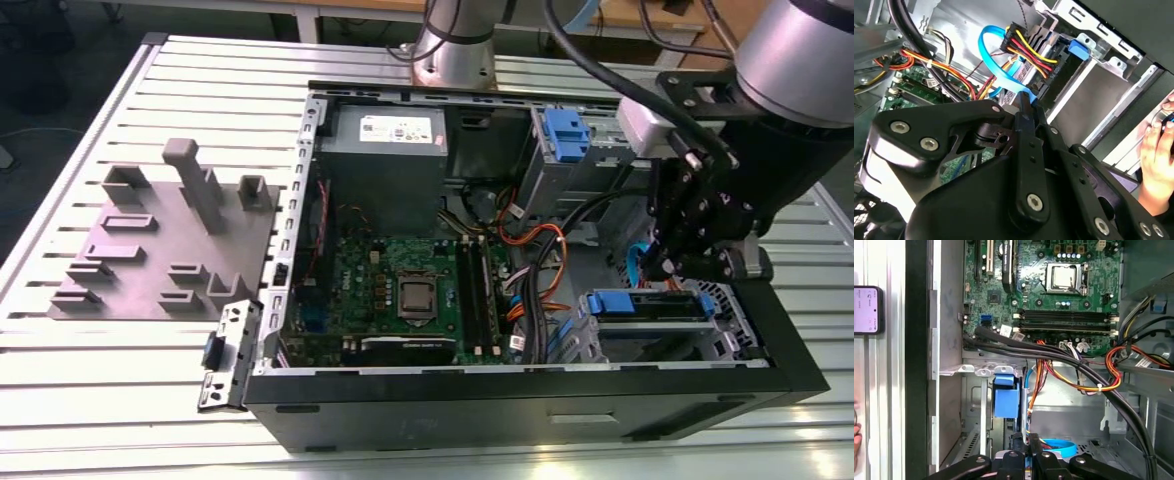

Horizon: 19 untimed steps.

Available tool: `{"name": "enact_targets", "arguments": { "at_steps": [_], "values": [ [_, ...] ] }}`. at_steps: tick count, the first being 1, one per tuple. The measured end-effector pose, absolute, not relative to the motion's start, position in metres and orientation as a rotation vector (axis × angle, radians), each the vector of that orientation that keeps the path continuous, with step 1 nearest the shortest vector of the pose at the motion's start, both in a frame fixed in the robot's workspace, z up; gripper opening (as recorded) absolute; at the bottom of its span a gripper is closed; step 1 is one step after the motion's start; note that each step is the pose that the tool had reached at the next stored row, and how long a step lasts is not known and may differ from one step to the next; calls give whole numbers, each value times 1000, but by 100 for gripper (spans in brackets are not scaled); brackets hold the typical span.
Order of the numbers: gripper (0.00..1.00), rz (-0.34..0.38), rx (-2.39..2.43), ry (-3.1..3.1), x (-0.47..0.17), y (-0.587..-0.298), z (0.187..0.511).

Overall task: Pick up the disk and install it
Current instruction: 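Insert the second disk wire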

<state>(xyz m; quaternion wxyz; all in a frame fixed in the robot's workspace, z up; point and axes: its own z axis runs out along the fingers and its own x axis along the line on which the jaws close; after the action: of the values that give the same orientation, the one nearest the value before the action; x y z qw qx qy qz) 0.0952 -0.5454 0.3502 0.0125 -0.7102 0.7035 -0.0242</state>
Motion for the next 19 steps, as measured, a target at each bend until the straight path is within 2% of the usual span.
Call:
{"name": "enact_targets", "arguments": {
  "at_steps": [11,19],
  "values": [
    [16,-80,-2206,2186,94,-554,338],
    [16,-55,-2194,2176,94,-557,337]
  ]
}}
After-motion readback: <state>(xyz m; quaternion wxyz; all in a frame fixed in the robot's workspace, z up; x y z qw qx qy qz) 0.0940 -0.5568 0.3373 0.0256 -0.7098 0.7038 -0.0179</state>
